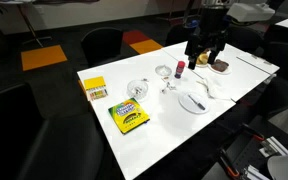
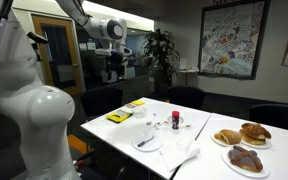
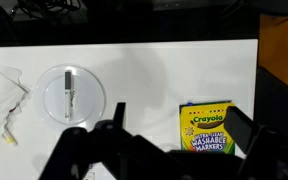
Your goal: Remove the marker from the white plate
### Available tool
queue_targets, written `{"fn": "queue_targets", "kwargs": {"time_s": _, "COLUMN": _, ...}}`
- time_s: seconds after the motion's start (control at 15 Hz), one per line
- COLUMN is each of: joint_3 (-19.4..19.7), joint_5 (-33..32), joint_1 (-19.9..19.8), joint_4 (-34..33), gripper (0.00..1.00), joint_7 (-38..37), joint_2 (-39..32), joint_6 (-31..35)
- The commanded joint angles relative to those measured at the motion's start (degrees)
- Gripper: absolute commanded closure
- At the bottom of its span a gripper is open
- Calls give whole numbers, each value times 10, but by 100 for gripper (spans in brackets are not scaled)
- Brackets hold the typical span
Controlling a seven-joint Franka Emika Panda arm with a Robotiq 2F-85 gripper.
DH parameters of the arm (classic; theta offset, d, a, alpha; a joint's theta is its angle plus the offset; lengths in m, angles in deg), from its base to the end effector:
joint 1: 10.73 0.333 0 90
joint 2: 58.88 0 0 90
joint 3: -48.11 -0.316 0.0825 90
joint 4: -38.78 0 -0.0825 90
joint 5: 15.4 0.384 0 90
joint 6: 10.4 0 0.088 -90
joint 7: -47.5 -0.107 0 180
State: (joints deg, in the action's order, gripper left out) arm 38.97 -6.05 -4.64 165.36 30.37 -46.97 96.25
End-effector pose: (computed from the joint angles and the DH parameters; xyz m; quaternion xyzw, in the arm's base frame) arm 0.4514 0.1384 0.4549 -0.9945 0.0482 0.0843 0.0380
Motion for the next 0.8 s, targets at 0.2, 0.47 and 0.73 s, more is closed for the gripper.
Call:
{"fn": "queue_targets", "kwargs": {"time_s": 0.2, "joint_3": 1, "joint_5": -24, "joint_1": -4, "joint_4": 13, "gripper": 0, "joint_7": -14, "joint_2": 1, "joint_6": 10}}
{"fn": "queue_targets", "kwargs": {"time_s": 0.47, "joint_3": 3, "joint_5": -33, "joint_1": -2, "joint_4": 10, "gripper": 0, "joint_7": -18, "joint_2": -1, "joint_6": 0}}
{"fn": "queue_targets", "kwargs": {"time_s": 0.73, "joint_3": 4, "joint_5": -38, "joint_1": -2, "joint_4": 15, "gripper": 0, "joint_7": -21, "joint_2": -1, "joint_6": 0}}
